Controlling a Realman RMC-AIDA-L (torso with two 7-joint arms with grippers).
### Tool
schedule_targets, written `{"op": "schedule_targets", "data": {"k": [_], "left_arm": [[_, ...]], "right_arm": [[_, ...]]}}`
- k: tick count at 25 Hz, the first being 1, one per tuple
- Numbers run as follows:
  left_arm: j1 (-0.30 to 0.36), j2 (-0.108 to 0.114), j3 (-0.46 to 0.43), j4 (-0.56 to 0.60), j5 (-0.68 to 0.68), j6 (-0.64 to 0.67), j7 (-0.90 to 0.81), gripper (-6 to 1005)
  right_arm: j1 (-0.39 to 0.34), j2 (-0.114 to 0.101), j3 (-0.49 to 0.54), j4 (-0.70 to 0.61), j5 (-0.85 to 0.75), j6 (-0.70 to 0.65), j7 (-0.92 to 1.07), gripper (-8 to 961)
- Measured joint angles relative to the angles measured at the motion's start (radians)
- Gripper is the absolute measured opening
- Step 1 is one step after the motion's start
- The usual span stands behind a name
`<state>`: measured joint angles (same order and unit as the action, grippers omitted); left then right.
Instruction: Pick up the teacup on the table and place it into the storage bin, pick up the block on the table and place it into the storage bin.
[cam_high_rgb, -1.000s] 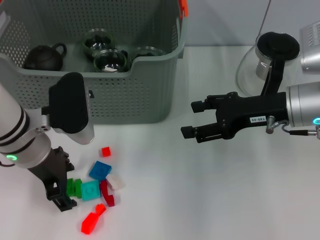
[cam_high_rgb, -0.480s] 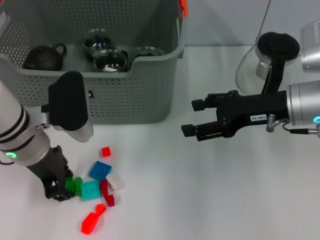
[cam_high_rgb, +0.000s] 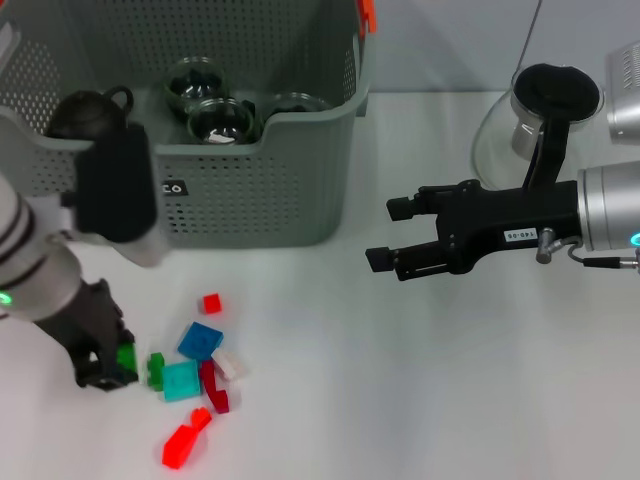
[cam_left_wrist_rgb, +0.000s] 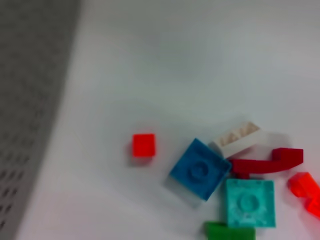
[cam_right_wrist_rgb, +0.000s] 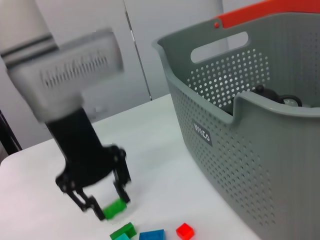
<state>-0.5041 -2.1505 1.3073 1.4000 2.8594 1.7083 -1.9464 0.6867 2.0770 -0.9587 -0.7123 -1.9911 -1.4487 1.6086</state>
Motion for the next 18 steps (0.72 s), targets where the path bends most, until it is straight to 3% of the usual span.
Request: {"op": "schedule_targets", "data": {"k": [5, 9, 13, 18], "left_arm": [[-0.016, -0.011, -0.192, 0.174, -0.030, 0.163, -0.028, 407], [-0.086, -0.015, -0.396, 0.256, -0.169, 0.225, -0.120, 422], [-0.191, 0.025, -0.568, 0.255, -0.313, 0.220, -0.200, 437], [-0.296, 0.103, -0.636, 0.109, -0.349, 0.017, -0.240, 456]], "right_arm": [[0.000, 0.000, 0.000, -0.002, 0.000, -0.003, -0.001, 884], [0.000, 0.000, 0.000, -0.003, 0.000, -0.007, -0.004, 885], [0.005, 0.002, -0.002, -0.004, 0.000, -0.008, -0.008, 885], [0.008, 0.003, -0.006, -0.004, -0.001, -0.010, -0.013, 884]]}}
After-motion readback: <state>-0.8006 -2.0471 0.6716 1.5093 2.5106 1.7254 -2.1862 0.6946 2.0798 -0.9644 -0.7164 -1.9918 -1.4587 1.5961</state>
